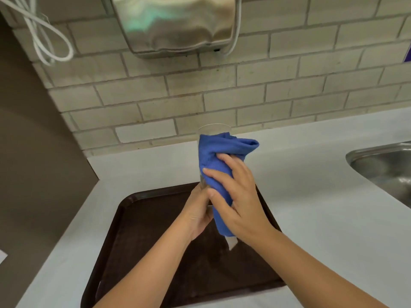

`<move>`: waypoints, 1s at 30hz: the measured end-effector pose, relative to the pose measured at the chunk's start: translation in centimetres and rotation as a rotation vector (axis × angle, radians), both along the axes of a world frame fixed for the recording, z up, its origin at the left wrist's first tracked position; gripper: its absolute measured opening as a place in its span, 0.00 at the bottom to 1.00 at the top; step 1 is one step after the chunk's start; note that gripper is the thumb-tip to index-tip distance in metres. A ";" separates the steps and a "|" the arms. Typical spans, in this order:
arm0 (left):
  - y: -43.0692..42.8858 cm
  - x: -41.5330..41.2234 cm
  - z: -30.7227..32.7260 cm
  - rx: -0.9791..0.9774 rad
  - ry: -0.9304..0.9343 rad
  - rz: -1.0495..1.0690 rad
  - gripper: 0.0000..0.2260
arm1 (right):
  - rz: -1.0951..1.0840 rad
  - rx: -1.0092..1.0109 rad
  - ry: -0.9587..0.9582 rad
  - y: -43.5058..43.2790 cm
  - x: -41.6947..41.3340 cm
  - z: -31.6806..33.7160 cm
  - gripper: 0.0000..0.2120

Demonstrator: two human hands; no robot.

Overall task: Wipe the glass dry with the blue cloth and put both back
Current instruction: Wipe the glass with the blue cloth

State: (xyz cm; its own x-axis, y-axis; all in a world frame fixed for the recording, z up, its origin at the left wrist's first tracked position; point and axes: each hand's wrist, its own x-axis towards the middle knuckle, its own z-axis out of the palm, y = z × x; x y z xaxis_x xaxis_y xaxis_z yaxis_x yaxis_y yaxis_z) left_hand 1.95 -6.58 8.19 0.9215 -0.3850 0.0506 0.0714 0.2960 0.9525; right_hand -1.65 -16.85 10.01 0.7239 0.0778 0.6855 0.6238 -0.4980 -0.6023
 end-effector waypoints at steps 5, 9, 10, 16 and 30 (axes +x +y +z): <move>0.0 -0.1 0.9 0.085 0.013 0.016 0.07 | -0.017 -0.206 -0.043 -0.7 3.2 3.7 0.18; 0.3 0.5 1.7 0.118 0.021 0.067 0.04 | -0.031 -0.218 -0.003 -0.4 5.3 5.7 0.17; 0.5 0.7 1.8 0.132 0.001 0.085 0.06 | -0.005 -0.214 -0.022 -0.2 5.0 5.1 0.17; 1.4 0.1 1.3 0.364 -0.068 0.140 0.14 | 0.115 -0.245 -0.045 -0.6 2.9 1.9 0.15; 1.7 -0.4 1.8 0.381 -0.074 0.115 0.07 | 0.302 -0.620 -0.226 -2.3 4.6 3.8 0.14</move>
State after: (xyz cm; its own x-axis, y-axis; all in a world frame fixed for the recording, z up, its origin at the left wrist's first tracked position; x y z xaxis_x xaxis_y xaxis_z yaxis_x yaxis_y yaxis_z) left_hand 1.58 -4.91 10.02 0.9589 -0.2838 -0.0080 -0.0145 -0.0772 0.9969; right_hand 2.94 -19.15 13.80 0.4553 0.6750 0.5806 0.8640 -0.4924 -0.1051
